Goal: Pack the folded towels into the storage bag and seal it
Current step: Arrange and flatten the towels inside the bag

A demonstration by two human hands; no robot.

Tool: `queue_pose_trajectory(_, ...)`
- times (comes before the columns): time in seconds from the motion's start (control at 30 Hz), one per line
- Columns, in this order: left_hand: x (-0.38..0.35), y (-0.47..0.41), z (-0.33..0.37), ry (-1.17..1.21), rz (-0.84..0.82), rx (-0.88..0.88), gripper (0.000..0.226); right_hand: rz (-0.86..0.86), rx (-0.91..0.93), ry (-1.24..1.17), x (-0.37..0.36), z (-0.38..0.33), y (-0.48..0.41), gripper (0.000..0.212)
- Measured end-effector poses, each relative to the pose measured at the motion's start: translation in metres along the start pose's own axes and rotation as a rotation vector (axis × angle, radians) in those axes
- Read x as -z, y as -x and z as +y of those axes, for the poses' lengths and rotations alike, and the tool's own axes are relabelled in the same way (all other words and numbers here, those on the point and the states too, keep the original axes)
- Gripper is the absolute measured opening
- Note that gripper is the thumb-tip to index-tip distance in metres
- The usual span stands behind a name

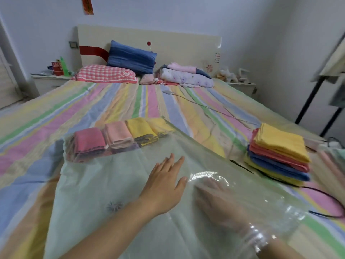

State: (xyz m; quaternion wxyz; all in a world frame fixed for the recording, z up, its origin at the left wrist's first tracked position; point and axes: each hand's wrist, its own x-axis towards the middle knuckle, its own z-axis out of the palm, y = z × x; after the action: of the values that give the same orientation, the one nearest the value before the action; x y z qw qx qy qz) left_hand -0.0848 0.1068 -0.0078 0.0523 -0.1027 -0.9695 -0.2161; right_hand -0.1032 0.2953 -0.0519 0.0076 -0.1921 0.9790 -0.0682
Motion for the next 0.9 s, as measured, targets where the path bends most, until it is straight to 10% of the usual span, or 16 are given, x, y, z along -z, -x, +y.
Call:
queue_pose_trajectory(0.13,-0.025,0.022,0.038,0.045,-0.004,-0.094,0.054,0.112,-0.13,-0.36,-0.017,0.035,0.05,0.048)
queue_pose_trajectory(0.4,-0.09,0.05,0.043,-0.337,-0.258,-0.025,0.096,0.123,-0.018,-0.303,-0.003,0.053,0.126,0.044)
queue_pose_trajectory(0.67,-0.073,0.044,0.059,-0.292,-0.194,-0.028,0.076,0.47,-0.452,-0.402,0.026,0.08,0.163,0.036)
queue_pose_trajectory(0.9,-0.072,0.028,0.095,-0.011,-0.053,-0.186,0.058,0.676,-0.434,-0.34,0.053,0.099,0.148,0.026)
